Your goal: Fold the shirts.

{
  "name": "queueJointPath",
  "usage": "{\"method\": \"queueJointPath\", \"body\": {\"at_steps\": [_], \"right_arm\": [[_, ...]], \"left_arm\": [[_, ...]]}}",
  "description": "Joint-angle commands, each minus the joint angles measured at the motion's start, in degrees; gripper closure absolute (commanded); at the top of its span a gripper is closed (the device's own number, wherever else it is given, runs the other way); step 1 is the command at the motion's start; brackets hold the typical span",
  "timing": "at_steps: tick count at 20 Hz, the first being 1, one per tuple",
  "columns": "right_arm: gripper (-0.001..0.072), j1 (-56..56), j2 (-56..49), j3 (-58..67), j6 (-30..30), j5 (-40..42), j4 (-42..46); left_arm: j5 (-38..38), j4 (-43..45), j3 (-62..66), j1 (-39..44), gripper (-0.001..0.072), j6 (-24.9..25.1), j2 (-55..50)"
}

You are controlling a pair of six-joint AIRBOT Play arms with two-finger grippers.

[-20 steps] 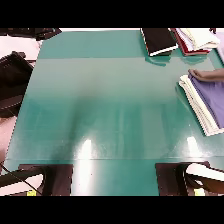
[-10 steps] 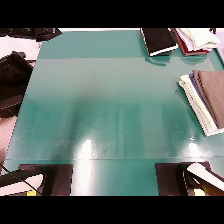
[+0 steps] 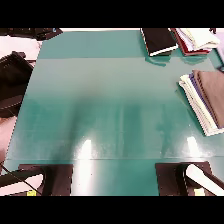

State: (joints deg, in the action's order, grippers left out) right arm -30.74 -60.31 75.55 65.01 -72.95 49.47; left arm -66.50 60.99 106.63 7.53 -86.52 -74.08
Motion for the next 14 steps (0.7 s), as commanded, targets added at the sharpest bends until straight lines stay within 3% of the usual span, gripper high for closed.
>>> {"method": "queueJointPath", "body": {"at_steps": [1, 3, 4, 5, 6, 14], "right_arm": [[0.0159, 16.17, 0.04, 0.24, 0.04, 3.50, -0.44], [0.0161, 23.41, 0.07, 0.24, 0.04, 6.34, 3.02], [0.0282, 26.49, 0.07, 0.24, 0.04, 7.48, 4.31], [0.0513, 28.94, 0.07, 0.24, 0.02, 8.11, 5.09], [0.0691, 31.06, 0.07, 0.24, 0.04, 8.79, 5.95], [0.0692, 34.47, 0.07, 0.24, 0.04, 9.99, 6.12]], "left_arm": [[0.04, -0.02, 0.02, -0.02, 0.0683, -0.07, 0.04], [0.04, -0.02, 0.02, -0.02, 0.0683, -0.04, 0.04], [0.04, -0.02, 0.02, -0.02, 0.0683, -0.04, 0.04], [0.04, -0.02, 0.02, -0.02, 0.0683, -0.07, 0.04], [0.04, -0.02, 0.02, -0.02, 0.0683, -0.07, 0.04], [0.04, -0.02, 0.02, 0.00, 0.0683, -0.07, 0.04]]}}
